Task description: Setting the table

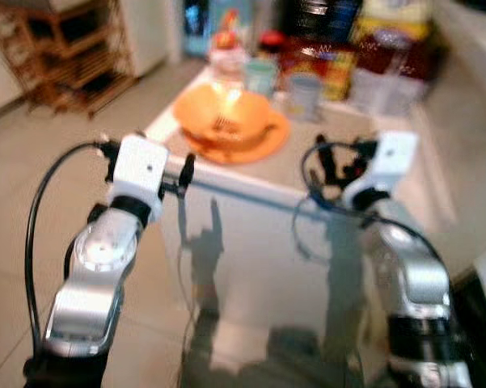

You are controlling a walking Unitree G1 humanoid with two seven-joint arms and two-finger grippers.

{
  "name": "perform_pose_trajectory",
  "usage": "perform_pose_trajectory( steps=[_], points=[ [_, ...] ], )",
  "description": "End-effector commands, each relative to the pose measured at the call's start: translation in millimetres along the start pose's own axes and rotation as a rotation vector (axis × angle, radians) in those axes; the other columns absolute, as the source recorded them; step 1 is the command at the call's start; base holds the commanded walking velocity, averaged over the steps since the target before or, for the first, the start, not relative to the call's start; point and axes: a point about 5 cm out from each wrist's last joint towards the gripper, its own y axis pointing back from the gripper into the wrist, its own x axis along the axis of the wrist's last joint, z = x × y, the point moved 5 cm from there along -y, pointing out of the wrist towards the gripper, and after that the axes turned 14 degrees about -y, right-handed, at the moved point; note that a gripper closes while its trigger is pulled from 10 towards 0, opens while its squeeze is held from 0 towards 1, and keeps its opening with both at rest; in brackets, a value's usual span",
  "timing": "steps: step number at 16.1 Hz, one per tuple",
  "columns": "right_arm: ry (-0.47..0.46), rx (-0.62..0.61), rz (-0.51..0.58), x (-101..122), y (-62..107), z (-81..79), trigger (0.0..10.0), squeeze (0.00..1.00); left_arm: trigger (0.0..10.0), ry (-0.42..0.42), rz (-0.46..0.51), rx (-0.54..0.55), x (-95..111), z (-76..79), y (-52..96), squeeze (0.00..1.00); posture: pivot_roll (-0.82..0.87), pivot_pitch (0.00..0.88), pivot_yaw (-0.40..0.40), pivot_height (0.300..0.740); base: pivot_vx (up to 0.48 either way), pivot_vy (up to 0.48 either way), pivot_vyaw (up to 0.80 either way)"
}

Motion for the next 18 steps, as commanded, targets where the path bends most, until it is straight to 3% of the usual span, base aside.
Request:
perform_pose_trajectory(
  steps=[1, 4, 7, 8, 9, 14, 18],
  points=[
    [-0.014, 0.027, 0.032, 9.1, -2.5, -7.0, 10.0, 0.00, 10.0, -0.006, 0.030, 0.008, 9.4, -5.5, -0.3, 0.00, 0.07, 0.000, -0.058, 0.740, 0.405, 0.000, -0.80],
    [0.039, 0.045, 0.046, 19.8, -6.1, -0.9, 10.0, 0.00, 10.0, -0.013, 0.089, -0.001, 24.7, -11.0, -0.4, 0.00, 0.07, 0.000, -0.061, 0.740, 0.361, 0.000, 0.00],
    [0.053, 0.111, 0.008, 25.5, -9.7, 0.1, 10.0, 0.00, 10.0, 0.009, 0.124, 0.004, 32.2, -18.2, 1.8, 0.00, 0.07, 0.000, -0.063, 0.740, 0.000, 0.000, 0.00],
    [0.074, 0.099, 0.010, 32.2, -13.2, 11.0, 10.0, 0.92, 10.0, 0.004, 0.140, -0.026, 33.7, -18.1, 5.0, 0.00, 0.07, 0.000, -0.063, 0.740, 0.000, 0.000, 0.00],
    [0.074, 0.089, 0.013, 34.2, -14.6, 15.1, 10.0, 1.00, 10.0, 0.000, 0.149, -0.036, 34.4, -17.6, 6.2, 0.00, 0.07, 0.000, -0.063, 0.740, 0.000, 0.000, 0.00],
    [0.101, -0.012, -0.061, 32.8, -47.7, 55.4, 10.0, 1.00, 10.0, 0.004, 0.158, -0.095, 36.1, -12.5, 10.4, 0.00, 0.09, 0.000, -0.059, 0.740, 0.000, 0.000, 0.00],
    [0.062, -0.014, -0.122, 23.0, -66.0, 65.9, 10.0, 1.00, 10.0, 0.000, 0.152, -0.109, 35.3, -12.3, 11.8, 0.00, 0.11, 0.000, -0.049, 0.740, 0.000, 0.000, 0.00]
  ],
)
